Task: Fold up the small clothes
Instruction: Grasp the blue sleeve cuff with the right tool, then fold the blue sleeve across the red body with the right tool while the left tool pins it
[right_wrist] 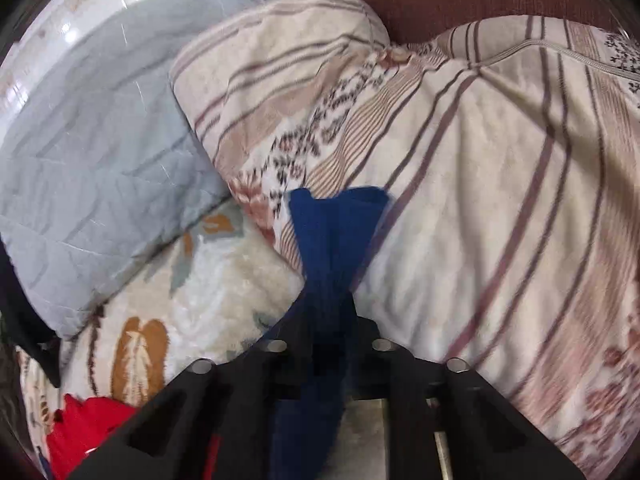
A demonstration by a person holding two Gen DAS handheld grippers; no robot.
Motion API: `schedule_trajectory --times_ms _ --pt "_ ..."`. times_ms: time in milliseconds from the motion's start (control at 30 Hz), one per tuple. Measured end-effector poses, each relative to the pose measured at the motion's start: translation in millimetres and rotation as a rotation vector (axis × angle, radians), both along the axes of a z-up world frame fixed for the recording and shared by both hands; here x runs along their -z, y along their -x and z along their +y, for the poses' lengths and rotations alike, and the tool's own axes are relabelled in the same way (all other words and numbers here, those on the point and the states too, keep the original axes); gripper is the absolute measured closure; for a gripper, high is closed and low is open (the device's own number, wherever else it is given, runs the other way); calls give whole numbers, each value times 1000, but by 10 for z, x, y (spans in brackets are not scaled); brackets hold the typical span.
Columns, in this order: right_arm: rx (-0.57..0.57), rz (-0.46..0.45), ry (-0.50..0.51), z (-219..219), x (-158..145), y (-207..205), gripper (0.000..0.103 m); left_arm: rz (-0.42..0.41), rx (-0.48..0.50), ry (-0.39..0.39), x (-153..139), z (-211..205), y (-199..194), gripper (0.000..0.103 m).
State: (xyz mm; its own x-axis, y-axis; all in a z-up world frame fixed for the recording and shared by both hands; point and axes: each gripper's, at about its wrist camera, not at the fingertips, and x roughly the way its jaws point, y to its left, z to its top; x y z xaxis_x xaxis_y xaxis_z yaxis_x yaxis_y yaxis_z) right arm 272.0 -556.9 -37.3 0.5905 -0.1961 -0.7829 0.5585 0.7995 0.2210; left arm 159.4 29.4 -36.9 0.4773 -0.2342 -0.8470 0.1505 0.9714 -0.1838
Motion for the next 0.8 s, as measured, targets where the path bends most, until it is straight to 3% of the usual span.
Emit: schedule_trajectory --times_ms 133,233,367,467,500,600,667,700,800 --pt "19 -171 -24 -302 -399 368 94 -18 -37 19 -40 93 -323 32" --pt "64 -280 -7 -503 -588 664 95 -34 -73 74 -70 196 -447 32" --pt "134 -144 -66 -757 -286 783 94 -25 -128 132 36 310 -583 32" --pt "179 -277 -158 -813 -284 1017 84 24 -156 141 208 352 -643 32" --pt "196 -297 -180 -823 -291 1051 76 31 -157 141 231 349 -645 32" --pt "216 -253 -165 -790 -281 959 75 7 -142 153 171 327 -626 32" --pt "208 -192 -113 -732 -283 817 83 -7 -136 158 142 326 -625 32" --pt "202 -172 -86 -676 -284 775 96 -7 -133 155 149 323 -629 32" --pt "170 -219 -52 -527 -404 839 98 18 -129 142 210 310 -662 32"
